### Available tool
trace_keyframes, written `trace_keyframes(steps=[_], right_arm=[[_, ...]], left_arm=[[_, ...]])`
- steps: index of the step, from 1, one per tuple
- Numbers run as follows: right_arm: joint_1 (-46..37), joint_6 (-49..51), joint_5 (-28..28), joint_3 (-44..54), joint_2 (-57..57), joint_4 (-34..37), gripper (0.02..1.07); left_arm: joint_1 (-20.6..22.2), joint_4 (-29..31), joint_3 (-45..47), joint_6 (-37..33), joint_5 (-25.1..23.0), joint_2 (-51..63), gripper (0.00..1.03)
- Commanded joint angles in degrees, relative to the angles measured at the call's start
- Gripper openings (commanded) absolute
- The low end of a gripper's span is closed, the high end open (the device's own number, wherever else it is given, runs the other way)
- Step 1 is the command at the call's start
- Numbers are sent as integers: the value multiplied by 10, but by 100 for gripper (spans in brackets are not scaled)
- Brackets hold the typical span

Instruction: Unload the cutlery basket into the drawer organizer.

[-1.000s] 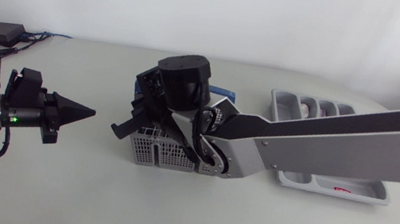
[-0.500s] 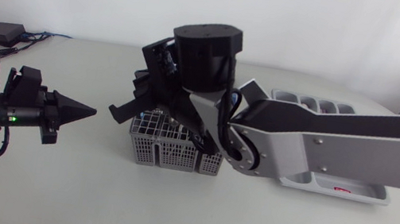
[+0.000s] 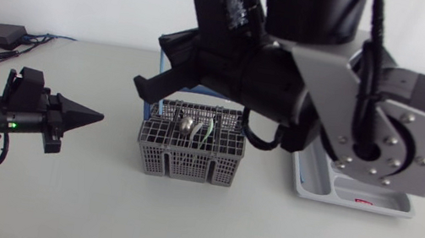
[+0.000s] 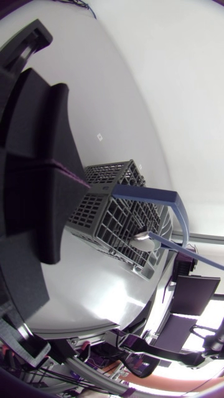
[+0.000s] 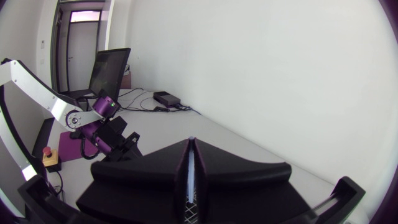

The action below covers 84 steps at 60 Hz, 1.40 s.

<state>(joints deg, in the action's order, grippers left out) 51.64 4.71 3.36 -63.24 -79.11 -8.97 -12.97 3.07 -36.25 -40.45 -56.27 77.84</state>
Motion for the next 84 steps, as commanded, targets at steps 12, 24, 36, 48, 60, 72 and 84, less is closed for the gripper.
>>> trace_keyframes(steps=[12, 24, 36, 48, 60, 72, 84], right_arm=[[-80, -10, -55, -29, 98, 135, 8], [-184, -15, -118, -23, 173, 244, 8], [-305, 6, -171, -29, 205, 352, 8], [-408, 37, -199, -20, 198, 397, 8], [-513, 72, -241, -24, 143, 439, 8], [-552, 82, -247, -54, 36, 457, 8], [-566, 66, -250, -99, -85, 450, 8]], left_arm=[[18, 27, 13, 12, 10, -43, 17], [51, 40, 14, 24, 25, -72, 17], [73, 48, 7, 38, 42, -92, 17], [103, 48, 4, 46, 64, -93, 17], [117, 55, -7, 55, 82, -96, 17], [130, 62, -10, 60, 92, -108, 17], [131, 65, -4, 61, 93, -117, 17]])
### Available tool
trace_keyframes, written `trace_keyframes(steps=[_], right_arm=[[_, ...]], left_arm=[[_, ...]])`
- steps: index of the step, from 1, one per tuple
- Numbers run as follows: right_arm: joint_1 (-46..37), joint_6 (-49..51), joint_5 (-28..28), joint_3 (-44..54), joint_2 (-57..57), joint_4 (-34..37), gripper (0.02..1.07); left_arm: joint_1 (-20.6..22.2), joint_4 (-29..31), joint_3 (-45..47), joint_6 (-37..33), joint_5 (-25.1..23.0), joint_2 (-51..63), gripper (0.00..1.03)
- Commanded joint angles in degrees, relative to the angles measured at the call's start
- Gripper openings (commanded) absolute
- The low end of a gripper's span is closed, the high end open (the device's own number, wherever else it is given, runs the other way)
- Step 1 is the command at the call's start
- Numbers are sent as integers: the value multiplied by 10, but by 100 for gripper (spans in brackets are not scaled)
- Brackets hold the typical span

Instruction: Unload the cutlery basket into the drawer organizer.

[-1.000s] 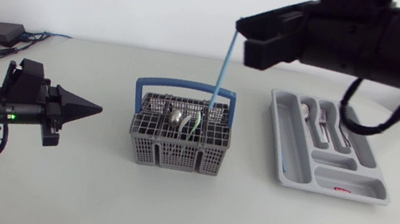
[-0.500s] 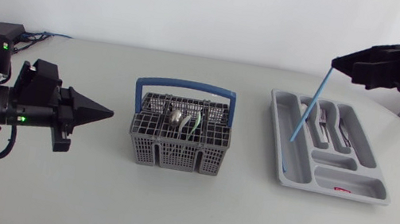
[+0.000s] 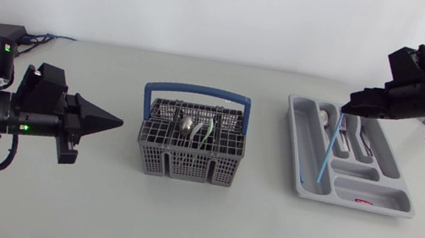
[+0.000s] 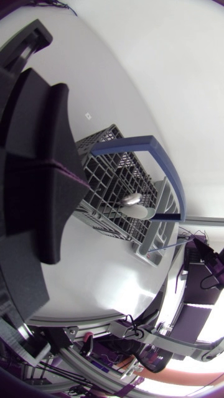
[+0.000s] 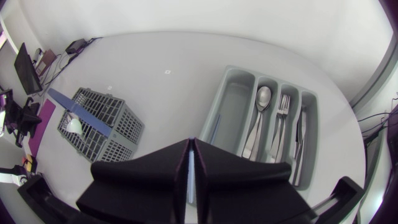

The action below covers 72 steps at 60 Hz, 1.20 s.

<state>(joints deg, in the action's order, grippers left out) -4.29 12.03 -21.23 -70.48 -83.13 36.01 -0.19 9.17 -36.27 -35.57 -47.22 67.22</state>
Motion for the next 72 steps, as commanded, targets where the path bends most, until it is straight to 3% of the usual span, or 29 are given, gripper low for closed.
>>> trace_keyframes(steps=[1, 18, 35, 50, 60, 72], right_arm=[[-6, -9, -6, -32, -55, 2, 8], [-27, -33, -43, -136, -236, 28, 8], [-18, -57, -36, -193, -341, -18, 9], [4, -63, 20, -217, -383, -53, 27], [20, -65, 68, -181, -331, -88, 56], [40, -57, 103, -46, -184, -167, 62]], left_arm=[[4, 4, -3, 12, 4, -11, 17], [8, 7, -2, 16, 6, -17, 17], [16, 5, -3, 18, 16, -14, 17], [18, 5, 1, 19, 18, -15, 17], [19, 5, -1, 25, 18, -20, 17], [26, 9, 0, 38, 18, -39, 17]])
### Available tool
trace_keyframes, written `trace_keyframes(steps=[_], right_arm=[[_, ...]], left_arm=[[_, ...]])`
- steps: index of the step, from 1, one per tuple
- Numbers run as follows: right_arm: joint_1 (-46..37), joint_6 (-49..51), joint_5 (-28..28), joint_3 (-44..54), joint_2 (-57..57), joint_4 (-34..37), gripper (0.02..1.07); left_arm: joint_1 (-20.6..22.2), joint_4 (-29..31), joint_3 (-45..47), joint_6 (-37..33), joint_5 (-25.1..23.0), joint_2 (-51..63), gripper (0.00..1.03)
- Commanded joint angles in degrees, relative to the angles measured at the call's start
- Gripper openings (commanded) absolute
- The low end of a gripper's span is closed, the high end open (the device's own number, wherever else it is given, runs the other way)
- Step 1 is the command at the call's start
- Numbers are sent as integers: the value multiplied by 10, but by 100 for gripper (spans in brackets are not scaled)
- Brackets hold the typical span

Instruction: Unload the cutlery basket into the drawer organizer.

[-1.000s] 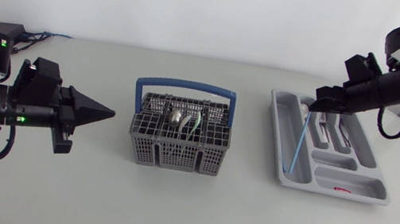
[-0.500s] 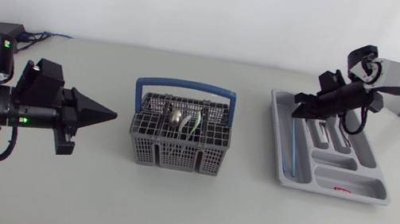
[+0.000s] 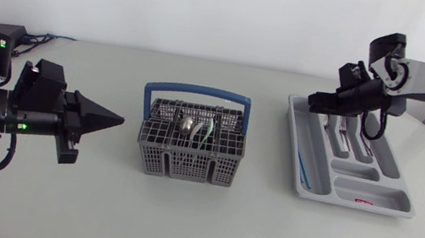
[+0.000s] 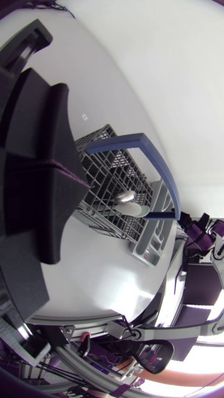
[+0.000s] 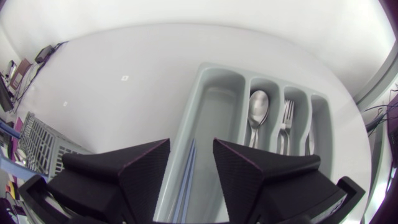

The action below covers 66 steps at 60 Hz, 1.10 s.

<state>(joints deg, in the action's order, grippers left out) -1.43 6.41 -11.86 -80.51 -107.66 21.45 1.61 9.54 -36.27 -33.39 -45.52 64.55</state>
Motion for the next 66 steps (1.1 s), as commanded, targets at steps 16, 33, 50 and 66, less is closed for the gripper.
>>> trace_keyframes(steps=[16, 33, 50, 66], right_arm=[[56, 3, 10, 184, 220, -36, 63], [158, -16, -2, 243, 317, -8, 65], [185, -18, -3, 280, 315, -26, 65], [186, -16, -4, 304, 316, -33, 65]], left_arm=[[33, 7, -9, 24, 17, -15, 17], [71, 7, -20, 44, 46, -11, 17], [152, 7, -57, 91, 125, -9, 17], [247, 34, -126, 133, 261, 40, 21]])
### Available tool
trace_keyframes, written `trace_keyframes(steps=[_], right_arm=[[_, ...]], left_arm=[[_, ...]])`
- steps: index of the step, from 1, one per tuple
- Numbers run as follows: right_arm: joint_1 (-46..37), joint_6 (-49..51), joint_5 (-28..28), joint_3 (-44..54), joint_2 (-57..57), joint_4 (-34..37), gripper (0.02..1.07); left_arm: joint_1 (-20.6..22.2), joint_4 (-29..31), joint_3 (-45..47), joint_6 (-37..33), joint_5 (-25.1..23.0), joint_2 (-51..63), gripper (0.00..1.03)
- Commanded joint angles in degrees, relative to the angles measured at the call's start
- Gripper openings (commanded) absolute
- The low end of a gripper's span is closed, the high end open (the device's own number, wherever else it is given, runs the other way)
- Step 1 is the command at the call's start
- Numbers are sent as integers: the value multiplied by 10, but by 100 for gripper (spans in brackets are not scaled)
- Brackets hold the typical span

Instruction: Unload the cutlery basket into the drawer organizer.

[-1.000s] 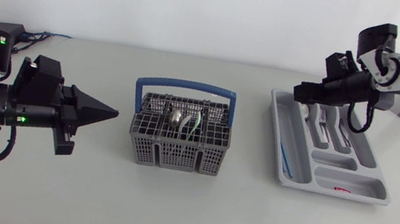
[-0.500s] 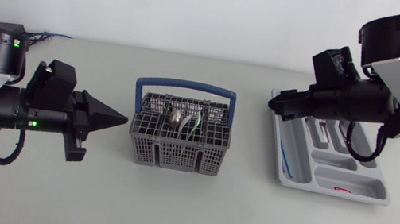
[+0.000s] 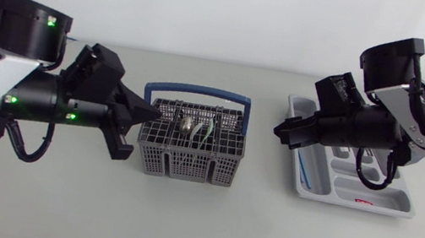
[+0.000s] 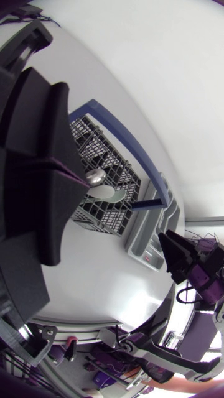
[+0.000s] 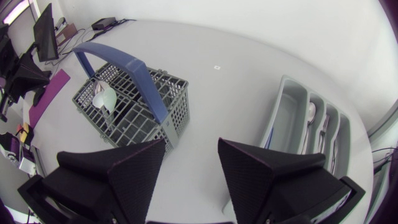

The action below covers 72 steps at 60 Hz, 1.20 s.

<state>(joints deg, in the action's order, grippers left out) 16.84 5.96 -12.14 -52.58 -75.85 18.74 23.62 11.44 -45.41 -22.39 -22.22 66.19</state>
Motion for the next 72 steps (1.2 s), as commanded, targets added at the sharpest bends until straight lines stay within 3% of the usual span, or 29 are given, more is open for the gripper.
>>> trace_keyframes(steps=[1, 5, 12, 20, 38, 50, 57, 61, 72], right_arm=[[3, -11, -2, 27, -1, -7, 65], [-3, -10, -3, 34, 0, -12, 65], [-11, -7, -10, 45, 4, -13, 65], [-25, 0, -18, 56, 12, -14, 65], [-43, 7, -32, 85, 24, -22, 65], [-43, 7, -32, 89, 30, -23, 65], [-43, 7, -32, 91, 33, -24, 65], [-43, 7, -32, 93, 33, -27, 65], [-43, 7, -32, 97, 33, -30, 65]], left_arm=[[36, 21, -44, 30, 43, 32, 22], [61, 42, -72, 40, 76, 48, 23], [96, 78, -119, 67, 140, 78, 38], [139, 111, -161, 92, 208, 106, 41], [204, 180, -231, 129, 311, 167, 60], [224, 187, -254, 125, 329, 173, 63], [233, 188, -258, 125, 329, 184, 83], [241, 187, -260, 132, 329, 192, 99], [262, 184, -252, 137, 338, 193, 99]])
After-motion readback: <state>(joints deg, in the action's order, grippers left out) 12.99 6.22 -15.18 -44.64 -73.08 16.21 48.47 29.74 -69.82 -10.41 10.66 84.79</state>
